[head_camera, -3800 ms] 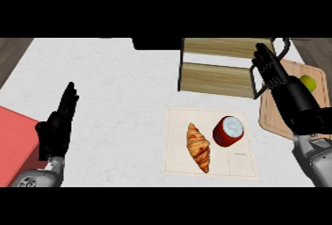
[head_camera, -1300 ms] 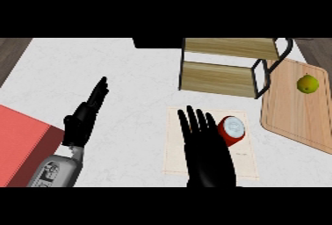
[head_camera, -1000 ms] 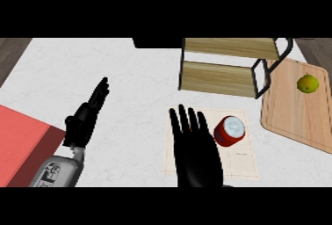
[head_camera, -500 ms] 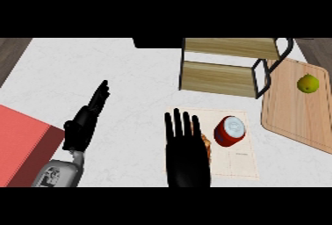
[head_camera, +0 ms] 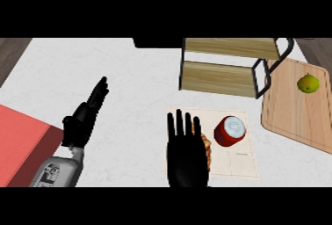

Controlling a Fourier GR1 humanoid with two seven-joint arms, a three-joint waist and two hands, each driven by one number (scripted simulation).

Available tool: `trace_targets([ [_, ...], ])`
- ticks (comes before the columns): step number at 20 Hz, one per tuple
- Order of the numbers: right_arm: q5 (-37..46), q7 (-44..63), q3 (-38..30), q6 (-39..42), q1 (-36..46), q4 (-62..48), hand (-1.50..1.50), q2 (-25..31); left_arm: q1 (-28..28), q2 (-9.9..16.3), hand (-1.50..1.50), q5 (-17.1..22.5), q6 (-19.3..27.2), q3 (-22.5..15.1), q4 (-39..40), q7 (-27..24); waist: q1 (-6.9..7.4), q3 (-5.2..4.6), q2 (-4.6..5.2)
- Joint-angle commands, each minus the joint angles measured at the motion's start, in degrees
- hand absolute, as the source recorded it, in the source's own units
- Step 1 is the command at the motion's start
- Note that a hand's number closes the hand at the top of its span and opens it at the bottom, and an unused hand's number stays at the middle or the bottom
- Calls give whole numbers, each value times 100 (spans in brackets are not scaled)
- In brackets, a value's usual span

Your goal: Pick the croissant from the placemat and place it in the tiered shelf

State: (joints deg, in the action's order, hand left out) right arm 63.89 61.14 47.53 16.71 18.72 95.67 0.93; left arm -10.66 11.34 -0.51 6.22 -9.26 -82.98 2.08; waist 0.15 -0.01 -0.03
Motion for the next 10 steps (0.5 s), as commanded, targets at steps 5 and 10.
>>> trace_targets([
  [5,-3,574,-17,-190,24,-433,-150,-89,2,33,0,-53,-161,177,-130,155,12,1,1],
  [10,-67,1055,406,-29,54,-341,-150,-89,-140,8,0,-103,-236,250,-18,190,18,0,-1],
])
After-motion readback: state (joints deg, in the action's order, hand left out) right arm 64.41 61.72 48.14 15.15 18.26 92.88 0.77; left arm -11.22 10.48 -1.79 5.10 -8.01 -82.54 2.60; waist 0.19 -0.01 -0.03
